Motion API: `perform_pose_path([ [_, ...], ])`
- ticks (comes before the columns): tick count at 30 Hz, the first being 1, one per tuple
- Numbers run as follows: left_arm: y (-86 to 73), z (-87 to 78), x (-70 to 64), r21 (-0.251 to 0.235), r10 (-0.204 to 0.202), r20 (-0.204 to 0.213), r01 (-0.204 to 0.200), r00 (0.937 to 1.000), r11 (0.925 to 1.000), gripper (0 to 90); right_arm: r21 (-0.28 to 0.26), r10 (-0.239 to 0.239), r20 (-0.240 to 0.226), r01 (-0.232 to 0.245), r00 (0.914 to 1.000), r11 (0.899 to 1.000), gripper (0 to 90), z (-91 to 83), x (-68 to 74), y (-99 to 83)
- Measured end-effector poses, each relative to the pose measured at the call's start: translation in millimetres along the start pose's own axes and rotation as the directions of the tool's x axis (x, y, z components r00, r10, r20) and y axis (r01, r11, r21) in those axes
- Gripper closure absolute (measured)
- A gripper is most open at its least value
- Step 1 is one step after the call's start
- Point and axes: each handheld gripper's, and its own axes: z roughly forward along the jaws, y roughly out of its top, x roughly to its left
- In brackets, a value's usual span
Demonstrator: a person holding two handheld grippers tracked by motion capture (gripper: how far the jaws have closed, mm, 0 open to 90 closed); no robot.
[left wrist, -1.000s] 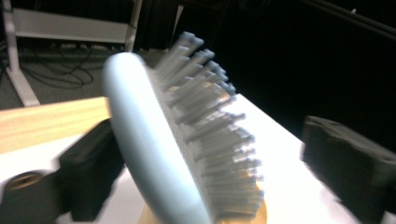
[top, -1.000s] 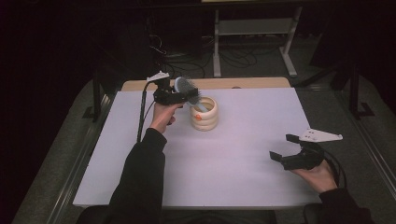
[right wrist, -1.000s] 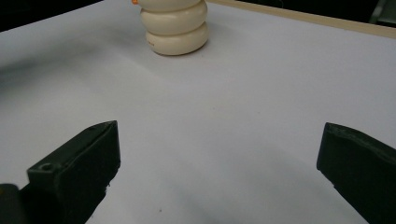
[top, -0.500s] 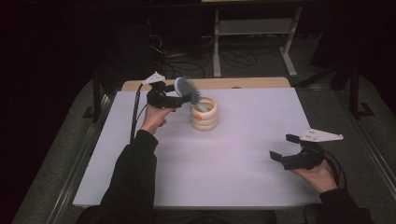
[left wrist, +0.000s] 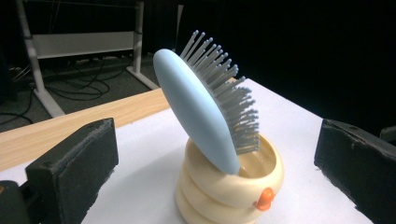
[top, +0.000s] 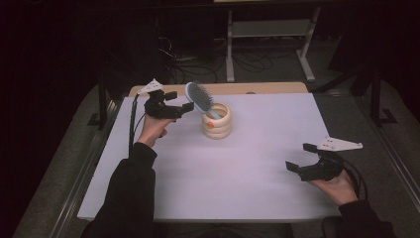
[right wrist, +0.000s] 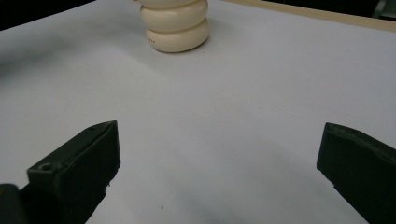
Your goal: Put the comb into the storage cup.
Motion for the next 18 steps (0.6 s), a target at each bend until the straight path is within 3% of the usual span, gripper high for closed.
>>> perform_pose_path([
  [9, -1.9, -12.5, -2.5, -0.006, 0.043, -0.003, -0.043, 0.9991, 0.9991, 0.0, 0.007, -0.005, -0.002, 0.005, 1.0000, 1.000, 0.0, 0.1, 0.5, -0.6],
  [18, -7.5, -22.6, -5.2, 0.001, 0.058, -0.001, -0.058, 0.9983, 0.9983, 0.0, 0.006, -0.004, -0.005, 0.004, 1.0000, 1.000, 0.0, 0.0, 0.3, -0.9],
])
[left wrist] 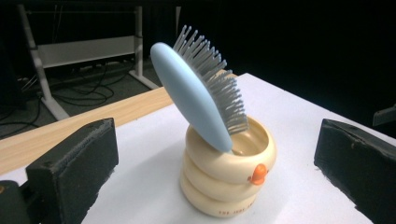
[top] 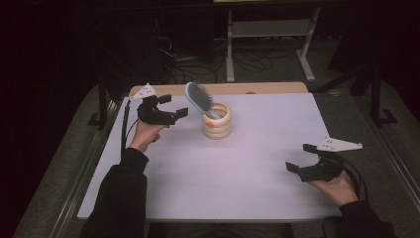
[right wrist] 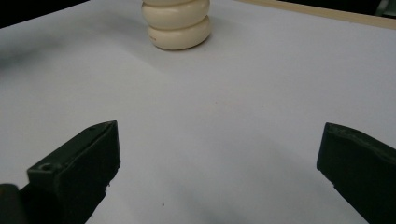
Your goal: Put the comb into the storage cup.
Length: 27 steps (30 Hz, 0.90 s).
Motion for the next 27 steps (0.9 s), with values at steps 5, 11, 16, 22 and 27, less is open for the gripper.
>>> perform_pose_path([
  [5, -5.5, -6.4, -0.3, 0.006, -0.001, 0.004, 0.000, 1.0000, 1.0000, 0.0, 0.002, 0.000, 0.001, 0.000, 1.0000, 1.000, 0.0, 0.2, -0.1, -0.1],
  [11, -10.5, -15.0, -1.4, 0.009, 0.010, -0.001, -0.010, 0.9999, 0.9999, 0.0, 0.004, -0.002, 0.002, 0.002, 1.0000, 1.000, 0.0, 0.2, 0.0, -0.3],
  [16, -13.9, -22.1, -2.7, 0.011, 0.020, 0.001, -0.020, 0.9998, 0.9997, 0.0, 0.006, -0.004, 0.003, 0.004, 1.0000, 1.000, 0.0, 0.5, 0.5, -0.4],
  [22, -20.6, -29.7, -0.7, 0.019, 0.013, -0.003, -0.013, 0.9999, 0.9997, 0.0, 0.009, -0.003, 0.003, 0.003, 1.0000, 1.000, 0.0, 1.0, 0.3, -0.5],
  [27, -27.3, -38.1, 1.0, 0.015, 0.006, -0.009, -0.006, 0.9999, 0.9999, 0.0, 0.012, -0.004, 0.005, 0.004, 1.0000, 1.000, 0.0, 1.6, 0.1, -0.6],
])
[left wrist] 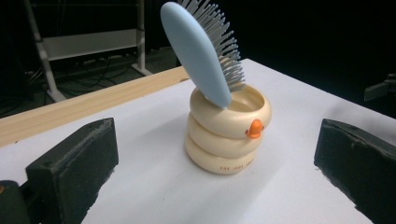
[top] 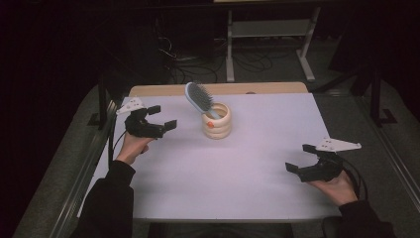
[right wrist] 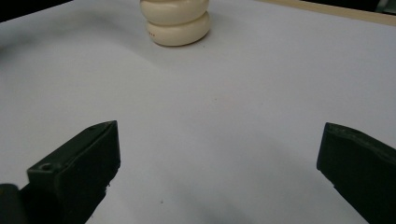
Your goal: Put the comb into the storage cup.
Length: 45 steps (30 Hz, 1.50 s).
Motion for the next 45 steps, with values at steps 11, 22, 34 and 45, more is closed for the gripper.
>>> perform_pose_path([
  [11, -15.9, -17.3, 1.3, -0.012, -0.012, 0.002, 0.012, 0.9999, 0.9999, 0.0, 0.006, 0.001, -0.001, -0.001, 1.0000, 1.000, 0.0, 0.4, 0.2, -0.1],
  [22, -30.2, -32.5, -3.2, -0.005, 0.004, 0.010, -0.004, 0.9999, 1.0000, 0.0, 0.009, 0.000, 0.000, 0.000, 1.0000, 1.000, 0.0, 0.7, 0.2, -0.3],
  [34, -44.3, -49.0, -2.9, -0.011, 0.006, -0.017, -0.006, 0.9998, 0.9999, 0.0, 0.013, -0.003, 0.000, 0.003, 1.0000, 1.000, 0.0, 1.2, 0.1, -0.9],
  [45, -63.7, -67.7, -9.8, -0.039, 0.032, -0.060, -0.035, 0.9977, 0.9986, 0.0, 0.016, -0.003, -0.003, 0.003, 1.0000, 1.000, 0.0, 1.9, 0.1, -1.0],
])
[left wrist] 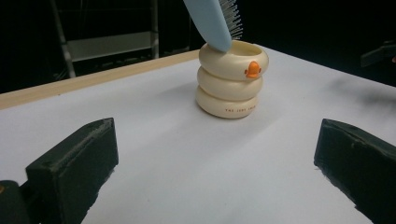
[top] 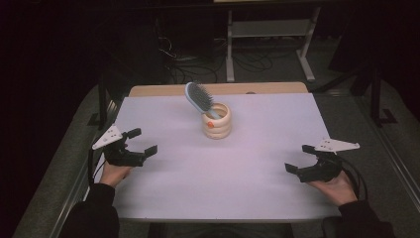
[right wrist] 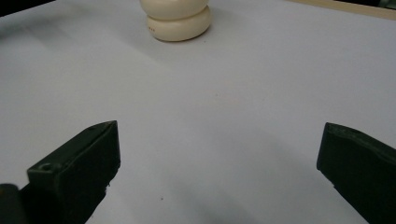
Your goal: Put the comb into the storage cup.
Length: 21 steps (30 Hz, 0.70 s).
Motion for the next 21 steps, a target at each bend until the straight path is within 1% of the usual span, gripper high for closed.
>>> perform_pose_path([
  [3, -3.3, -5.9, -0.4, -0.003, 0.000, -0.008, 0.000, 1.0000, 1.0000, 0.0, 0.002, 0.000, 0.001, 0.000, 1.0000, 1.000, 0.0, 0.2, 0.1, -0.1],
  [6, -7.6, -12.1, -0.2, -0.014, 0.011, -0.033, -0.012, 0.9994, 0.9998, 0.0, 0.003, 0.001, 0.000, -0.001, 1.0000, 1.000, 0.0, 0.4, 0.2, -0.2],
  [8, -11.0, -16.0, 0.7, -0.011, 0.015, -0.044, -0.015, 0.9989, 0.9998, 0.0, 0.003, 0.002, 0.000, -0.002, 1.0000, 1.000, 0.0, 0.4, 0.3, -0.3],
  [14, -19.9, -28.7, 3.0, -0.014, 0.012, -0.078, -0.013, 0.9969, 0.9998, 0.0, 0.003, 0.003, -0.003, -0.003, 1.0000, 1.000, 0.0, 0.4, 0.3, -0.6],
  [17, -24.7, -34.6, 4.3, 0.002, 0.029, -0.104, -0.029, 0.9941, 0.9996, 0.0, 0.002, 0.006, -0.005, -0.006, 1.0000, 1.000, 0.0, 0.3, 0.2, -0.8],
  [19, -27.7, -37.5, 4.3, 0.013, 0.028, -0.103, -0.027, 0.9943, 0.9996, 0.0, -0.001, 0.006, -0.007, -0.006, 1.0000, 1.000, 0.0, 0.1, 0.2, -1.0],
  [21, -29.5, -40.9, 4.0, 0.017, 0.032, -0.112, -0.030, 0.9932, 0.9994, 0.0, -0.001, 0.009, -0.008, -0.009, 0.9999, 1.000, 0.0, -0.3, 0.3, -1.4],
])
